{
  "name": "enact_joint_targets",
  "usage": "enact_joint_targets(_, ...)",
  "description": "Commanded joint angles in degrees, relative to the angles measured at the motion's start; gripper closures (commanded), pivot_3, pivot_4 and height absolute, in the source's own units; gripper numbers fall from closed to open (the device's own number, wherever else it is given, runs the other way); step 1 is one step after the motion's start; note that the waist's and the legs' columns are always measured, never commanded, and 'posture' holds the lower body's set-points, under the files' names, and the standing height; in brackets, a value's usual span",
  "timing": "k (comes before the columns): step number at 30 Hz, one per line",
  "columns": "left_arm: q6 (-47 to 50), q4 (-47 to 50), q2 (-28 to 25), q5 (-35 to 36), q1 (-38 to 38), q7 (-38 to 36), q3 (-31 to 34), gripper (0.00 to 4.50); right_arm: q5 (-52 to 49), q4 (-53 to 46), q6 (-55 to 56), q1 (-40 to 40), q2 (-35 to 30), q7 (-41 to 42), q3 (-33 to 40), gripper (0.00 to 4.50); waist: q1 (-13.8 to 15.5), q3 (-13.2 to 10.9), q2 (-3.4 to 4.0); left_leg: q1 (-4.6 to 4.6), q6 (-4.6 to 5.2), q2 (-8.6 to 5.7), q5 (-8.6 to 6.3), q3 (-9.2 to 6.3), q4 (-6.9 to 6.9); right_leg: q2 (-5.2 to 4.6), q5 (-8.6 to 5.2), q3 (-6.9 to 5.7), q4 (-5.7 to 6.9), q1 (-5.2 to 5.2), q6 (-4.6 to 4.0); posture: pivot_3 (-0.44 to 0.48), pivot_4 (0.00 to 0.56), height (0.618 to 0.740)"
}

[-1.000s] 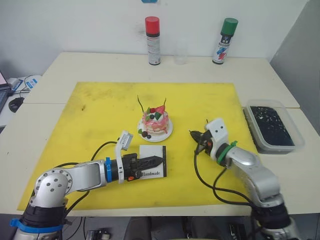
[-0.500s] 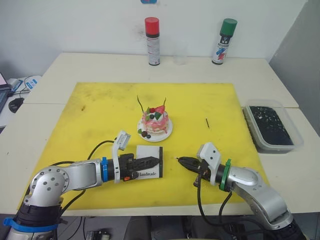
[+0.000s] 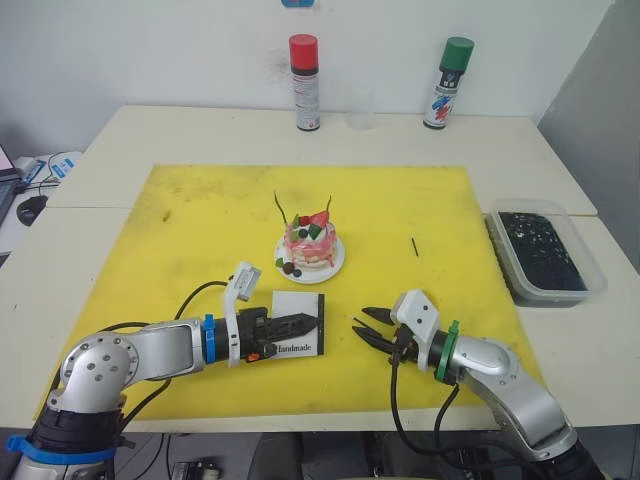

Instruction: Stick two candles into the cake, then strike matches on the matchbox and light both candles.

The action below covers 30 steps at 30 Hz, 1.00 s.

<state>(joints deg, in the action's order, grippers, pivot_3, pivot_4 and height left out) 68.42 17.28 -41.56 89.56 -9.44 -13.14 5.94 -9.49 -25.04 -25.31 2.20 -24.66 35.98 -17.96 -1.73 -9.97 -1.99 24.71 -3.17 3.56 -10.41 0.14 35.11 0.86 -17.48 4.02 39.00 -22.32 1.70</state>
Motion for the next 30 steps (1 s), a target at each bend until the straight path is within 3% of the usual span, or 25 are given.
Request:
enact_joint_targets(1, -0.1, 0.6, -0.5, 0.2, -0.3, -0.5, 0.7, 4.50, 1.0, 0.2, 0.6, -0.3, 0.5, -0.9, -0.5, 2.75, 0.0, 0.0, 0.00, -0.01, 0.00, 0.00, 0.00, 0.00, 0.00, 0.00, 0.00, 0.00, 0.01, 0.00, 0.00, 0.000, 0.150, 0.740)
enact_joint_targets(4, 0.0, 0.6, -0.5, 0.3, -0.3, -0.4, 0.7, 4.50, 1.2, 0.6, 0.1, -0.4, 0.6, -0.9, -0.5, 3.33, 0.0, 0.0, 0.00, -0.03, -0.01, 0.00, 0.01, 0.00, 0.00, 0.00, 0.00, 0.00, 0.03, 0.01, 0.00, 0.000, 0.150, 0.740)
enact_joint_targets(7, -0.1, 0.7, -0.4, 0.4, -0.3, -0.4, 0.6, 4.50, 1.2, 0.7, -0.6, -0.7, 1.0, -1.3, -0.3, 4.40, 0.0, 0.0, -0.01, -0.03, -0.04, 0.00, 0.02, -0.01, 0.00, 0.00, 0.01, 0.00, 0.03, 0.02, 0.01, 0.000, 0.150, 0.740)
enact_joint_targets(8, -0.1, 0.7, -0.4, 0.4, -0.3, -0.4, 0.6, 4.50, 1.1, 0.6, -0.7, -0.9, 1.1, -1.3, -0.2, 4.47, 0.0, 0.0, -0.02, -0.03, -0.04, 0.00, 0.03, -0.01, 0.00, 0.00, 0.01, 0.00, 0.03, 0.03, 0.01, 0.000, 0.150, 0.740)
enact_joint_targets(18, -0.2, 0.1, 0.4, 0.8, -1.9, -2.0, 0.2, 4.50, -2.5, -4.1, -1.7, 1.6, -0.1, 0.5, 3.5, 4.47, 0.0, 0.0, -0.03, -0.04, -0.05, -0.01, 0.03, -0.01, 0.01, 0.00, 0.02, 0.00, 0.03, 0.05, 0.02, 0.000, 0.150, 0.740)
enact_joint_targets(24, -0.1, -2.8, 2.4, -1.3, -7.7, -7.0, -1.7, 4.50, -5.3, -11.6, -0.5, 9.8, -9.5, 9.2, 6.9, 4.47, 0.1, 0.0, -0.03, -0.04, -0.06, -0.05, 0.05, 0.00, 0.11, 0.01, 0.10, 0.01, 0.05, 0.08, 0.15, 0.000, 0.150, 0.740)
enact_joint_targets(30, 0.0, -6.8, 5.7, -4.9, -13.7, -9.3, -2.6, 4.50, -4.4, -14.0, 0.6, 16.1, -14.8, 14.9, 3.4, 4.47, 0.1, 0.0, -0.04, -0.02, -0.05, -0.03, 0.05, -0.06, 0.11, 0.06, 0.09, -0.03, 0.05, 0.09, 0.12, 0.000, 0.150, 0.740)
